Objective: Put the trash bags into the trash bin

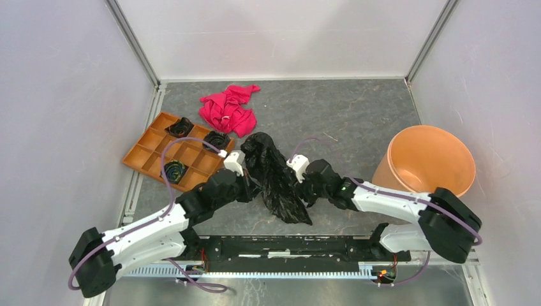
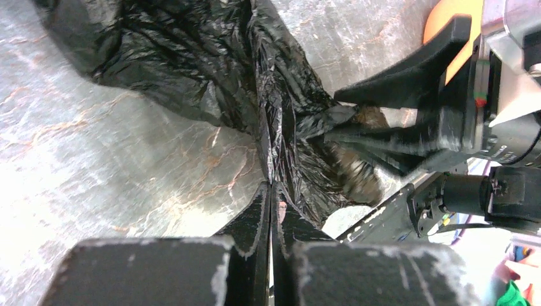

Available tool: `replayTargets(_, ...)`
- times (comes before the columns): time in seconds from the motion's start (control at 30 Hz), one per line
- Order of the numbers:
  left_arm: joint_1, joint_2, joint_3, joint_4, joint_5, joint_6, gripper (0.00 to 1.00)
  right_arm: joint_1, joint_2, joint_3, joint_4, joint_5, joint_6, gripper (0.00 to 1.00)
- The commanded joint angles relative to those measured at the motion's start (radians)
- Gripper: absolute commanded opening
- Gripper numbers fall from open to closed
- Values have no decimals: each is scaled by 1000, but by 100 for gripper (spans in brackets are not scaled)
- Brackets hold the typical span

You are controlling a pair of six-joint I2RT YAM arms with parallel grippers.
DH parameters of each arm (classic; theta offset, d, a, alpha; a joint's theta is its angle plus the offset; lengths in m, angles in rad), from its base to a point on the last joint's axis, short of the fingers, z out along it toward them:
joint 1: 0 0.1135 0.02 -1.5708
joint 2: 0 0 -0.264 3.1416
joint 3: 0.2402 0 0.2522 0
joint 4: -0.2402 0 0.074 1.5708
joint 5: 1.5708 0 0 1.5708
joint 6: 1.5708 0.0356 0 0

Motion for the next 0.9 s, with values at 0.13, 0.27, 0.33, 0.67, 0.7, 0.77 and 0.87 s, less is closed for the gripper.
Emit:
replayTargets(0.13, -3, -203, -16, -297, -275, -167, 2, -1, -36, 163, -37, 573, 64, 1)
replayTargets(0.27, -4, -287, -56, -327, -289, -206, 2, -30, -159, 113, 3, 580, 85, 1)
replayTargets(0.33, -3, -291, -75, -334, -275, -230, 2, -30, -204, 63, 37, 528, 92, 3)
replayTargets(0.67, -3, -177, -112, -345, -224, -292, 2, -12, -134, 85, -112, 387, -163, 56)
replayTargets(0.7, -3, -166, -112, -341, -219, -293, 2, 0, -133, 107, -122, 395, -192, 61)
replayTargets(0.77, -3, -159, -119, -329, -208, -296, 2, 30, -132, 142, -116, 368, -275, 69)
replayTargets(0.87, -3, -168, -129, -322, -205, -307, 2, 106, -96, 188, -86, 377, -362, 77)
